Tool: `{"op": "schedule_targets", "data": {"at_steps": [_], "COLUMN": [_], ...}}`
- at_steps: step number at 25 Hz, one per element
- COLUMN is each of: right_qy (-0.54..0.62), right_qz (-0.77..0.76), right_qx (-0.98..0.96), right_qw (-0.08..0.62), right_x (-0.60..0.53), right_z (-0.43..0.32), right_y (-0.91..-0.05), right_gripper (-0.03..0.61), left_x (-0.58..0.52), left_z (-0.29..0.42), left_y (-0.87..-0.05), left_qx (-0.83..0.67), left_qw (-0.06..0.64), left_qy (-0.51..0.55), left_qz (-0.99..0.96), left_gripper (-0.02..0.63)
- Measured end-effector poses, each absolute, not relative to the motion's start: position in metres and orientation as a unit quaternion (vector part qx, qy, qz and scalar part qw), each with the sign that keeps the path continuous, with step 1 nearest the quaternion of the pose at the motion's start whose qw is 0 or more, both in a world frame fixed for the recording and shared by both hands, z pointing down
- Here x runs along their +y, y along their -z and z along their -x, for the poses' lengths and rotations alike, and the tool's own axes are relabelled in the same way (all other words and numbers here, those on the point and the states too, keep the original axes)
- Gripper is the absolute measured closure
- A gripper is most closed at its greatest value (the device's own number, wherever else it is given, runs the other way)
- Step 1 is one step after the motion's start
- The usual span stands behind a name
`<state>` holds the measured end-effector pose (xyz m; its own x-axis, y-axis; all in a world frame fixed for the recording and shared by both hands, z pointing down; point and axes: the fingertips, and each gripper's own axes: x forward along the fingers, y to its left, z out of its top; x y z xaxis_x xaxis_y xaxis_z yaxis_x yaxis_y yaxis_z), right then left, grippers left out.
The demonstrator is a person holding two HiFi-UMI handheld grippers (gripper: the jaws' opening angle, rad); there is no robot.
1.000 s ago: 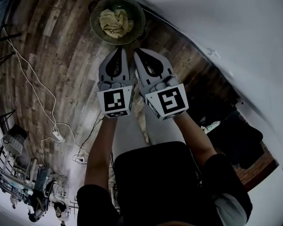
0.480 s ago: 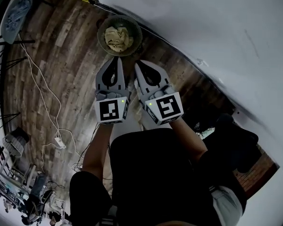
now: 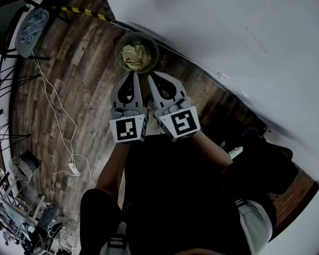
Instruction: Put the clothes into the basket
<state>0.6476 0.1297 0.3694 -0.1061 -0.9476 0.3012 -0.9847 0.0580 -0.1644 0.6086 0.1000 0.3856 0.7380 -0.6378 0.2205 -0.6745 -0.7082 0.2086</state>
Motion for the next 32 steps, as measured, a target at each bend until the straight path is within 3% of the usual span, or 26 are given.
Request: {"op": "schedule_targets", "data": {"at_steps": [12, 32], "right_qy": [-0.101, -0.051], "right_qz": [-0.647, -0.634], "right_qx": [-0.755, -0.772], "right_qw": [0.032, 0.013], "right_x": [0.147, 0.153], "right_z": [-0.635, -0.624], "right_y": [-0.290, -0.244], "right_gripper": [0.569, 0.569], "left_x": [0.132, 0.139], "left_z": [-0.596, -0.590], "left_y": [-0.297, -0.252], "left_qx": [-0.354, -0.359], "left_qw": [0.079, 0.044], "left_qy": [-0.027, 0.011], "left_qz": [-0.932, -0.932], "left_gripper": [0.601, 0.600]}}
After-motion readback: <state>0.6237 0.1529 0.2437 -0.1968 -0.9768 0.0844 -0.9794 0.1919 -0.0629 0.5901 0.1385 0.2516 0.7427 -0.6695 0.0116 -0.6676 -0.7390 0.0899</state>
